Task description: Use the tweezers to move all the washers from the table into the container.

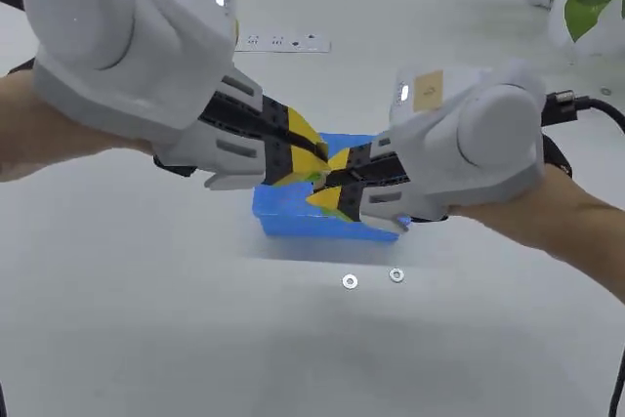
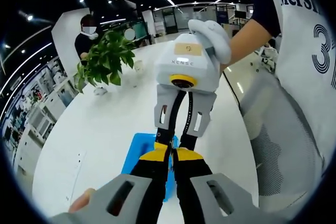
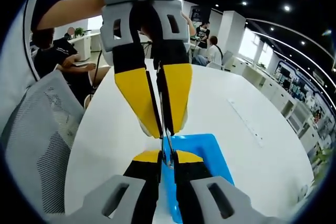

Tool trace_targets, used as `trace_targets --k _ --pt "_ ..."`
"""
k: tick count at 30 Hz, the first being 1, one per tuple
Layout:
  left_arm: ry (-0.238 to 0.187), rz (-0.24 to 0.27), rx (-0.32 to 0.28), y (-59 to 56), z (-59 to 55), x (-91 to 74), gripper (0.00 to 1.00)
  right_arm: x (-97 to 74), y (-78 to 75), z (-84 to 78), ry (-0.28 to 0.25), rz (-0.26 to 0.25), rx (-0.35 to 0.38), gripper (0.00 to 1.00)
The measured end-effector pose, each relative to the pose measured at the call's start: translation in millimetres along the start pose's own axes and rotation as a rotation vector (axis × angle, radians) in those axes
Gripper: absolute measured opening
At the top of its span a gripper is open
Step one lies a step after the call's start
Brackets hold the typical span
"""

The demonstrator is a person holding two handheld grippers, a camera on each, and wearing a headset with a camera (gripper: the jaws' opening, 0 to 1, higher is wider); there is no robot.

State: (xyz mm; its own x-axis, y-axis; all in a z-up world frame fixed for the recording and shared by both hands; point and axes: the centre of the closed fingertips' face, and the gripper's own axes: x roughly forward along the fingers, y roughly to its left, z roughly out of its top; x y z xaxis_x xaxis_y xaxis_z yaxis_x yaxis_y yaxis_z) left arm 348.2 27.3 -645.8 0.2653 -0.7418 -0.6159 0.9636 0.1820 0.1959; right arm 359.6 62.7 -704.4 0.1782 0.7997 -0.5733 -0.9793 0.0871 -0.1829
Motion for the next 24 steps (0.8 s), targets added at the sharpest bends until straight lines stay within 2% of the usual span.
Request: trace_targets --k 9,11,12,24 --pt "0.016 -0.006 -0.008 25.9 -20.2 15.3 0.08 12.4 -20.2 -15.0 0.019 -0.006 0.012 0.10" --pt "0.028 -0.010 -0.055 29.6 -25.0 18.4 0.08 15.2 -23.5 -19.3 0.022 -0.003 0.020 0.10" --pt "0.041 -0.003 -0.034 33.3 -28.8 21.3 0.08 17.3 -25.6 -22.8 0.028 -0.003 0.026 0.10" --pt "0.060 -0.042 -0.058 47.8 -48.0 53.4 0.08 30.6 -41.6 -55.0 0.071 0.009 0.075 0.10"
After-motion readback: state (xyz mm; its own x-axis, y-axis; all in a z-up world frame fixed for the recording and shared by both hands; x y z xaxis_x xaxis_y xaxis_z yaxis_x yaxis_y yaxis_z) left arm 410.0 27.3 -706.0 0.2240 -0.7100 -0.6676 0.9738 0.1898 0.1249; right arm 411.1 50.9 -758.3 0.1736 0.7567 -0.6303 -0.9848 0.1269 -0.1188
